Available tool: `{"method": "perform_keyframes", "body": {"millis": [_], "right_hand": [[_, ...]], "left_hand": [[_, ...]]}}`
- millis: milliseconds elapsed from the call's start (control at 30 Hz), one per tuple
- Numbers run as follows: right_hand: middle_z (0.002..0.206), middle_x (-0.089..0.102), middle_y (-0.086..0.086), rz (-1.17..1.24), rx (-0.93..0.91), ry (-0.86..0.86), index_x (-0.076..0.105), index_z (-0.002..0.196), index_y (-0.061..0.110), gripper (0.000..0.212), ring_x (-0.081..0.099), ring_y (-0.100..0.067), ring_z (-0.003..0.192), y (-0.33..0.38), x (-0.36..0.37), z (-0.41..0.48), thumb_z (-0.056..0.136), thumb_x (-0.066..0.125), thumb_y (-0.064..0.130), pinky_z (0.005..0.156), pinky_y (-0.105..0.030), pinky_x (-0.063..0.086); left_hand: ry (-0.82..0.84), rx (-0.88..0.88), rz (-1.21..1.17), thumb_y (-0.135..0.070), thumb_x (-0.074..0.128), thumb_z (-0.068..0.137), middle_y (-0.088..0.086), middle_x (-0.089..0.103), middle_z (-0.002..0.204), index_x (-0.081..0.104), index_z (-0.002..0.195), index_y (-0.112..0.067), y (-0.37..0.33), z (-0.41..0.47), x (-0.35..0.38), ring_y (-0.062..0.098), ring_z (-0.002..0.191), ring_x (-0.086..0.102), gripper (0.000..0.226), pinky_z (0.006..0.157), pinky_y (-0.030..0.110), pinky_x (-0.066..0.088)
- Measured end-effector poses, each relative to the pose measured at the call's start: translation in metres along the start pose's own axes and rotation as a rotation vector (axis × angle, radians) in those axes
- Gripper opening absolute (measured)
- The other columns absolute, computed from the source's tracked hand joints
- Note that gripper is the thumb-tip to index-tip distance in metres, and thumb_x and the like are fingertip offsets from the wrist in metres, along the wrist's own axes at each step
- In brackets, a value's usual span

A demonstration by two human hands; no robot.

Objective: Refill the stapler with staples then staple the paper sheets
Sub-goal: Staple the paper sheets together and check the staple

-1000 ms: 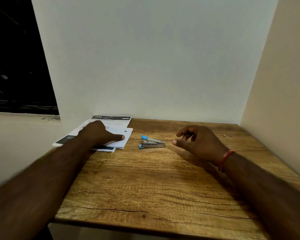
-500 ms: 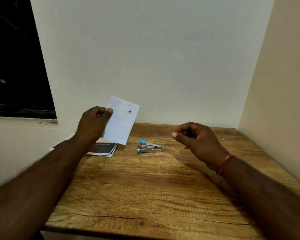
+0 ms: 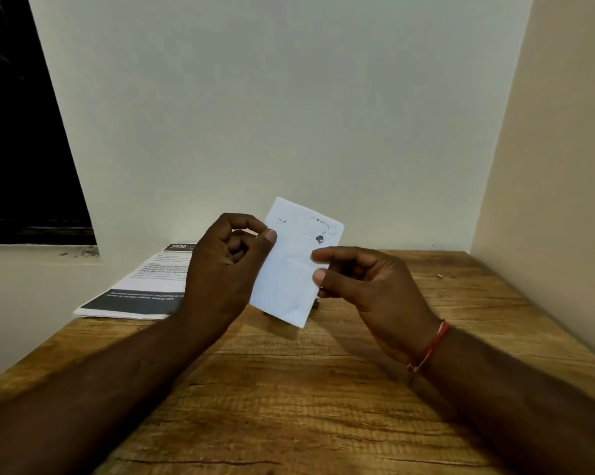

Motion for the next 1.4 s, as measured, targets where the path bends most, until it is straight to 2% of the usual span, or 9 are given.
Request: {"method": "perform_keyframes", "body": {"millis": [133, 267, 367, 533, 667, 800, 967, 1100, 1400], "right_hand": [[0.104, 0.088, -0.006, 0.008, -0.015, -0.087, 0.087, 0.110, 0.010, 0.023, 0.083, -0.018, 0.097, -0.001, -0.009, 0.005, 0.093, 0.083, -0.004, 0.083, -0.029, 0.067], [0.107, 0.088, -0.004, -0.011, -0.015, -0.138, 0.089, 0.108, 0.015, 0.022, 0.084, -0.019, 0.100, -0.002, -0.017, 0.009, 0.094, 0.084, -0.001, 0.088, -0.034, 0.069], [0.107, 0.088, -0.001, -0.035, -0.005, -0.114, 0.089, 0.110, 0.018, 0.028, 0.084, -0.016, 0.102, -0.003, -0.019, 0.008, 0.090, 0.088, -0.001, 0.090, -0.032, 0.069], [0.110, 0.087, 0.011, -0.178, -0.039, -0.066, 0.090, 0.112, 0.024, 0.035, 0.082, -0.006, 0.109, 0.000, -0.018, 0.005, 0.085, 0.093, 0.002, 0.091, -0.024, 0.066], [0.108, 0.087, 0.018, -0.263, -0.076, -0.101, 0.090, 0.108, 0.029, 0.032, 0.081, -0.002, 0.107, 0.002, -0.019, 0.005, 0.086, 0.092, 0.005, 0.093, -0.022, 0.065], [0.103, 0.086, 0.020, -0.337, -0.082, -0.110, 0.089, 0.106, 0.037, 0.034, 0.079, -0.002, 0.103, 0.005, -0.018, 0.004, 0.088, 0.091, 0.008, 0.092, -0.020, 0.065], [0.097, 0.083, 0.006, -0.480, -0.129, -0.090, 0.088, 0.114, 0.030, 0.036, 0.072, -0.006, 0.082, 0.009, -0.013, 0.002, 0.083, 0.096, 0.014, 0.082, -0.016, 0.061], [0.093, 0.081, 0.005, -0.574, -0.160, -0.103, 0.088, 0.111, 0.033, 0.033, 0.070, -0.008, 0.082, 0.011, -0.014, 0.003, 0.083, 0.097, 0.019, 0.078, -0.015, 0.058], [0.095, 0.080, 0.010, -0.657, -0.170, -0.114, 0.089, 0.106, 0.033, 0.021, 0.069, -0.011, 0.085, 0.012, -0.021, 0.008, 0.089, 0.092, 0.021, 0.075, -0.014, 0.055]], "left_hand": [[0.097, -0.033, -0.025, -0.029, 0.088, 0.098, -0.007, 0.085, 0.096, 0.088, 0.108, -0.035, 0.003, -0.002, 0.002, 0.003, 0.087, 0.077, 0.011, 0.078, 0.028, 0.062], [0.181, -0.054, -0.035, -0.032, 0.093, 0.087, 0.000, 0.089, 0.103, 0.091, 0.114, -0.038, 0.006, -0.005, 0.003, 0.031, 0.102, 0.083, 0.027, 0.097, 0.048, 0.069], [0.208, -0.038, 0.010, -0.026, 0.094, 0.088, -0.003, 0.090, 0.110, 0.090, 0.117, -0.037, 0.006, -0.004, 0.004, 0.032, 0.112, 0.082, 0.031, 0.104, 0.054, 0.067], [0.220, 0.021, 0.081, -0.023, 0.094, 0.090, -0.013, 0.088, 0.110, 0.088, 0.119, -0.037, 0.002, -0.001, 0.002, 0.010, 0.106, 0.082, 0.032, 0.093, 0.029, 0.068], [0.257, 0.123, 0.239, -0.024, 0.096, 0.087, -0.008, 0.082, 0.102, 0.088, 0.126, -0.027, -0.001, 0.000, 0.003, 0.003, 0.096, 0.075, 0.040, 0.084, 0.005, 0.050], [0.207, 0.130, 0.271, -0.022, 0.098, 0.086, -0.004, 0.077, 0.094, 0.089, 0.122, -0.024, -0.004, 0.001, 0.004, 0.007, 0.094, 0.072, 0.037, 0.082, 0.003, 0.044], [0.213, 0.152, 0.321, -0.024, 0.095, 0.090, -0.005, 0.072, 0.090, 0.090, 0.120, -0.026, -0.004, 0.001, 0.004, -0.010, 0.085, 0.067, 0.030, 0.077, 0.003, 0.041], [0.244, 0.158, 0.309, -0.024, 0.094, 0.091, -0.013, 0.071, 0.089, 0.090, 0.121, -0.027, -0.001, -0.001, 0.006, -0.007, 0.087, 0.068, 0.031, 0.078, 0.004, 0.043], [0.269, 0.206, 0.335, -0.026, 0.094, 0.091, -0.012, 0.070, 0.088, 0.090, 0.120, -0.029, 0.004, -0.001, 0.008, -0.001, 0.089, 0.069, 0.030, 0.080, 0.005, 0.044]]}}
Point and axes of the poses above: each hand's wrist, its own z-axis towards the middle knuckle, its own x-axis out of the palm, y = z × x, the point moved 3 cm from there along z, towards the middle knuckle
